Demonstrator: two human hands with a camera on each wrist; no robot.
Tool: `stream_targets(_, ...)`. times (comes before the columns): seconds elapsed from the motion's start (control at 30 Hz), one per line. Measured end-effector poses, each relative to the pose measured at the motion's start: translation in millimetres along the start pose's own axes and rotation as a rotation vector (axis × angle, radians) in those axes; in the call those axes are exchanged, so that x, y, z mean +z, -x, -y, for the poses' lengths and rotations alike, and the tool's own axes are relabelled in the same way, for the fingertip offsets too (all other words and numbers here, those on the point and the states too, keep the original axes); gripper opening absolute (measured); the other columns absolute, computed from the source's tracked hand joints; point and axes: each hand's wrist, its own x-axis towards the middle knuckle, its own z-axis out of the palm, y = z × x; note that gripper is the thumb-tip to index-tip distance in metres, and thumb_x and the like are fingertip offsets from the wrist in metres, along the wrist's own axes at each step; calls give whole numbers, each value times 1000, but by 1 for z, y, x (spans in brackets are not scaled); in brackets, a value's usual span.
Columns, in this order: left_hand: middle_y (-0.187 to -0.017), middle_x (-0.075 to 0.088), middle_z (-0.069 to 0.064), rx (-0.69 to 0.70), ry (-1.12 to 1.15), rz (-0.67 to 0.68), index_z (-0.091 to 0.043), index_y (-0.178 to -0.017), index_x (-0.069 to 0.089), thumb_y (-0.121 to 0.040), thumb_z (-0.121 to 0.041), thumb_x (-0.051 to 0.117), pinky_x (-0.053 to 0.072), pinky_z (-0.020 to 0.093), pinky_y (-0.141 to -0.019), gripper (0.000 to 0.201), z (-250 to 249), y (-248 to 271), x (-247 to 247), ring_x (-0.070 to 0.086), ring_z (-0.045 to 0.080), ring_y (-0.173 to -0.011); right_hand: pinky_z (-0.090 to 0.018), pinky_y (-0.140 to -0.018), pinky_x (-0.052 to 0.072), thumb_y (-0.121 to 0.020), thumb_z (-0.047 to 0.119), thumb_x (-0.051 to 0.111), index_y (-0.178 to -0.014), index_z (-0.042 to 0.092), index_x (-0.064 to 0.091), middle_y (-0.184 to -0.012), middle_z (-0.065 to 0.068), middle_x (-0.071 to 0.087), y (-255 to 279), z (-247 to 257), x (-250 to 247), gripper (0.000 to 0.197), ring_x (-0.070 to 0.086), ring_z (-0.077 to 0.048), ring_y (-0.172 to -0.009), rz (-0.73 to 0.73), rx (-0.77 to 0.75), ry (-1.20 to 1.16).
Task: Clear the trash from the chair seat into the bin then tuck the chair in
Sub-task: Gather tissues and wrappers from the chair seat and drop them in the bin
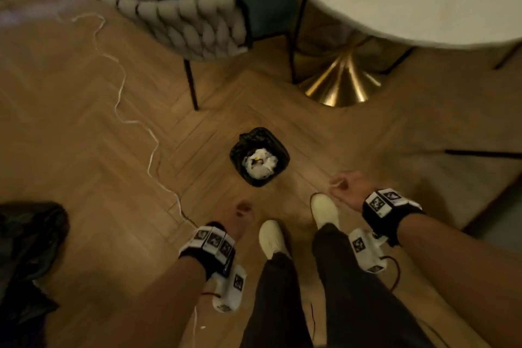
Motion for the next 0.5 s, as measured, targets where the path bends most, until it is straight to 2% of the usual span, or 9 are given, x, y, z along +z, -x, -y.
stream_targets(0.07,-97,58,2,95,-121,52,-10,-108,61,-89,-12,59,40,18,-61,19,-35,24,-2,54,16,-88,-25,-78,44,-88,34,62,-112,19,64,-96,-1,65,57,-28,-22,29,58,-15,-86,-49,31,-12)
stream_targets(0.13,-96,60,2,203,-259,123,-13,-105,60,-88,-10,58,39,10,-58,17,-65,41,5,58,16,-86,-26,-80,45,-88,35,60,-113,19,64,-95,0,65,110,-67,-37,29,60,-17,-89,-104,91,-38)
stream_targets(0.17,-95,60,0,247,-341,169,-14,-107,60,-88,-11,58,39,7,-58,19,-81,49,12,59,13,-85,-27,-83,46,-88,34,59,-113,19,64,-99,-2,68,135,-90,-40,30,63,-20,-94,-127,132,-53)
stream_targets(0.27,-89,60,-7,368,-545,253,-18,-105,61,-89,-12,59,48,8,-63,17,-121,70,40,54,0,-75,-32,-92,49,-86,33,58,-116,20,64,-113,-6,70,202,-166,-38,33,64,-25,-106,-203,245,-142)
stream_targets(0.33,-89,61,-7,433,-656,268,-23,-98,60,-89,-14,60,43,7,-61,13,-146,87,70,55,2,-76,-32,-95,48,-87,31,58,-117,20,64,-117,-5,69,247,-218,-29,33,63,-25,-109,-257,297,-204)
stream_targets(0.37,-90,61,-6,467,-709,272,-26,-94,59,-88,-14,62,41,6,-63,14,-157,94,86,56,5,-79,-31,-96,47,-87,30,57,-117,20,64,-119,-5,68,269,-246,-22,33,63,-25,-110,-287,333,-242)
stream_targets(0.43,-90,63,-3,500,-782,290,-30,-85,58,-86,-10,64,45,8,-72,21,-175,110,124,57,11,-83,-30,-94,47,-87,29,56,-117,20,65,-118,-5,69,310,-303,-3,32,63,-25,-110,-319,424,-340)
stream_targets(0.5,-88,66,-5,512,-927,323,-44,-77,57,-85,-15,65,48,19,-83,31,-188,122,167,62,11,-85,-28,-83,48,-86,28,57,-108,21,67,-110,-8,71,348,-361,19,25,65,-27,-105,-310,518,-435)
